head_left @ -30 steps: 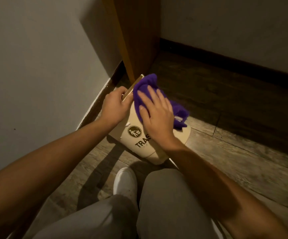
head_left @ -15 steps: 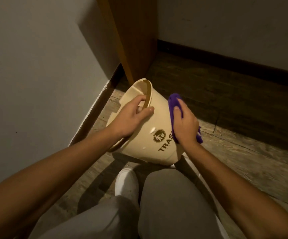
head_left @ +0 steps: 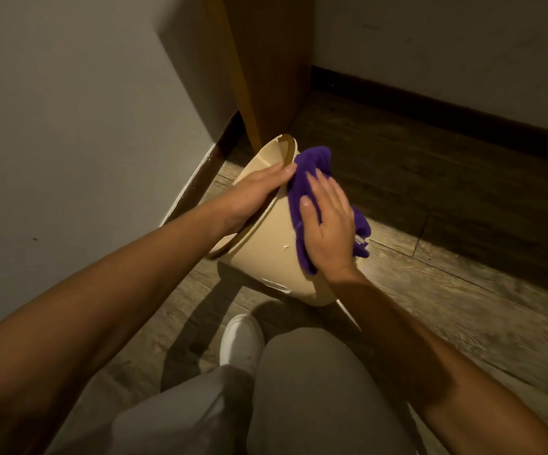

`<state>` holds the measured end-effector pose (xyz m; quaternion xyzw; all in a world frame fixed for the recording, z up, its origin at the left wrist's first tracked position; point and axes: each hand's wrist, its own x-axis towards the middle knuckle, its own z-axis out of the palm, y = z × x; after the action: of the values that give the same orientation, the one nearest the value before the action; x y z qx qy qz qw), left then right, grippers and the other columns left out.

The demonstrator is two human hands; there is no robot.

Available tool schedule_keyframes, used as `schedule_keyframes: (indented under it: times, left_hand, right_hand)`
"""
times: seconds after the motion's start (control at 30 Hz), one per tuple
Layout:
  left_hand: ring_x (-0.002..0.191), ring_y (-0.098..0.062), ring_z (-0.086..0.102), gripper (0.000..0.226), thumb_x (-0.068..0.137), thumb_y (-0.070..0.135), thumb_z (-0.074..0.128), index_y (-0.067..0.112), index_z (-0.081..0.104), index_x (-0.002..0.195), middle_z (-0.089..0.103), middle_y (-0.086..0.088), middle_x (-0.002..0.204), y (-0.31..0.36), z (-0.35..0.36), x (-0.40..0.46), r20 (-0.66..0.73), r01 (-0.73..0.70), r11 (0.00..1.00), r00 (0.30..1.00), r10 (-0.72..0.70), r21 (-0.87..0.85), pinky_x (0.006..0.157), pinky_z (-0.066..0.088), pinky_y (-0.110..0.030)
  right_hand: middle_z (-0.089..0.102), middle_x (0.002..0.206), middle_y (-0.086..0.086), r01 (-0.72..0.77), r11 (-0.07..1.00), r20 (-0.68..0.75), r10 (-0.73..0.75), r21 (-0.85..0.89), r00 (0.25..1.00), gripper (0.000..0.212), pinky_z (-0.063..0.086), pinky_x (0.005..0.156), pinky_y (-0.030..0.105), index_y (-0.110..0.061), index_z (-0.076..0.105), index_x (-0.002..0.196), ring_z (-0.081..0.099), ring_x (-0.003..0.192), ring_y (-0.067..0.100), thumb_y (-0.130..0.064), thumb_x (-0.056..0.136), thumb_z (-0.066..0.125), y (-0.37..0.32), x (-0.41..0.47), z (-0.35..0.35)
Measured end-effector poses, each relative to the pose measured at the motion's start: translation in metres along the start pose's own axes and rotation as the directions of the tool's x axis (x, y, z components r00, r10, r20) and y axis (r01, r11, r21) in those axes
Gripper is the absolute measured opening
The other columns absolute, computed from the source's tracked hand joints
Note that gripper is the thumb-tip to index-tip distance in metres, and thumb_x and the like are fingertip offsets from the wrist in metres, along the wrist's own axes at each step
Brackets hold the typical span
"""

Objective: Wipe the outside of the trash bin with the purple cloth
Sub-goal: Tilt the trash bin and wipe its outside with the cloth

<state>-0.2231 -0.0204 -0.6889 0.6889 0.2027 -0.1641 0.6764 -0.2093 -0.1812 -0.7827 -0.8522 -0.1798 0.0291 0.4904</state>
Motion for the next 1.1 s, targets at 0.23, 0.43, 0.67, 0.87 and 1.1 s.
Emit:
schedule_keyframes:
  times: [0.23,0.43,0.67,0.87,1.1]
  left_hand:
    - [0.112,-0.001,0.067,0.043,0.105,0.050,0.041,0.033,0.048,0.144,0.072,0.018,0.120,-0.020,-0.002,-0.024,-0.039,-0.034,0.983,0.998,0.041,0.179,0.090,0.055,-0.024]
    - [0.101,-0.001,0.070,0.033,0.099,0.050,0.055,0.032,0.062,0.125,0.074,0.016,0.110,-0.020,-0.015,-0.032,0.067,0.073,0.978,0.994,-0.088,0.193,0.073,0.056,-0.013]
    - [0.081,0.008,0.061,0.033,0.108,0.040,0.040,0.017,0.064,0.109,0.064,0.013,0.088,-0.064,0.005,-0.056,-0.328,-0.119,0.891,0.902,0.282,0.438,0.065,0.042,-0.003]
    - [0.056,0.003,0.051,0.040,0.109,0.038,0.042,0.028,0.055,0.072,0.051,0.009,0.063,-0.050,-0.009,-0.039,-0.290,-0.159,0.835,0.890,0.352,0.527,0.060,0.038,-0.021]
    - [0.072,-0.024,0.062,0.052,0.111,0.032,0.036,0.003,0.065,0.079,0.067,-0.018,0.078,-0.033,-0.019,-0.024,-0.310,-0.200,0.847,0.869,0.386,0.493,0.069,0.047,-0.036]
  right_hand:
    - [0.054,0.153,0.000,-0.164,0.951,-0.035,0.179,0.264,0.983,0.049,0.045,0.115,0.047,-0.021,0.045,0.152,0.051,0.140,0.017,-0.041,0.108,0.039,-0.002,0.010,0.008]
    - [0.062,0.145,0.002,-0.252,0.947,-0.077,0.271,0.199,0.959,0.046,0.045,0.113,0.051,-0.020,0.051,0.150,0.054,0.136,0.021,-0.041,0.111,0.036,0.003,0.030,0.008]
    - [0.053,0.157,0.004,-0.161,0.975,0.047,0.156,0.156,0.987,0.057,0.034,0.121,0.042,-0.016,0.051,0.152,0.042,0.149,0.023,-0.048,0.108,0.032,0.004,0.023,0.014]
    - [0.056,0.143,0.002,-0.296,0.938,0.120,0.278,0.181,0.953,0.048,0.045,0.103,0.040,-0.031,0.059,0.140,0.053,0.131,0.021,-0.055,0.109,0.031,0.003,0.063,0.010]
    - [0.046,0.163,0.000,-0.061,0.993,0.205,0.039,0.104,0.978,0.053,0.025,0.125,0.053,-0.024,0.045,0.156,0.034,0.154,0.023,-0.046,0.108,0.033,-0.038,0.061,0.034]
